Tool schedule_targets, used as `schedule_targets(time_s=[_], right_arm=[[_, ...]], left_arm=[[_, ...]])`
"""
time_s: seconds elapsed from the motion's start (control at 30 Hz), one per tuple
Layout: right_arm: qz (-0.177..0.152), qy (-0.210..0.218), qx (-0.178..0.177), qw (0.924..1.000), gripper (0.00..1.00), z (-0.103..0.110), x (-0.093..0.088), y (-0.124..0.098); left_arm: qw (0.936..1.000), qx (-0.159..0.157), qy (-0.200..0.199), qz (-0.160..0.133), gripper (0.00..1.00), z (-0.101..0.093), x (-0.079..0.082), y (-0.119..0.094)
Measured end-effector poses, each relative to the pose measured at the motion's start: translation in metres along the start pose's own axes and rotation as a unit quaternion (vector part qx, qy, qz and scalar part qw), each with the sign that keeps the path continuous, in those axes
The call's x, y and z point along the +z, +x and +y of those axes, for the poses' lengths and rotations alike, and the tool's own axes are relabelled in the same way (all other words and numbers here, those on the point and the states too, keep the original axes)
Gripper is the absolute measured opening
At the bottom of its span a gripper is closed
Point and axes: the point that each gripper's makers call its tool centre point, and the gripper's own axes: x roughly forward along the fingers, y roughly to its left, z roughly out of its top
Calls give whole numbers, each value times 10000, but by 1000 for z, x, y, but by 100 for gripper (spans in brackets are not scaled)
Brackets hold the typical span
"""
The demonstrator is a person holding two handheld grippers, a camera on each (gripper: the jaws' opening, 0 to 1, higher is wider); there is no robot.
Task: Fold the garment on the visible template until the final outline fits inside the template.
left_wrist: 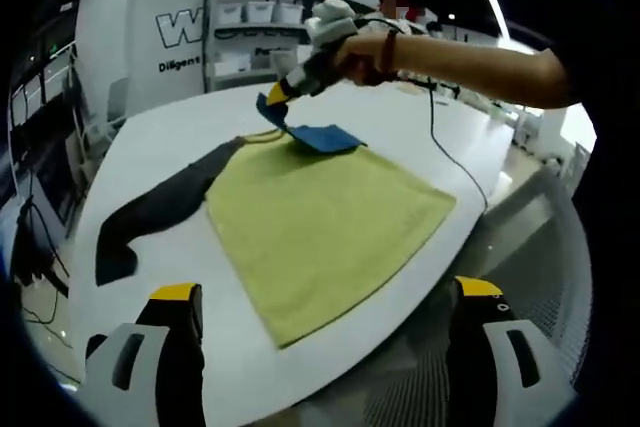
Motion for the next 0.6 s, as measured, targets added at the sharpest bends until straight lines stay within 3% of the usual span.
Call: schedule_targets(time_s=[0.33,0.6], right_arm=[[104,-290,226,9993,0,36,-5,14],[385,-600,231,9972,0,52,-31,28]], left_arm=[[10000,29,-69,-21,98,-1,0,-1],[10000,22,-91,-3,97,-1,-2,-1]])
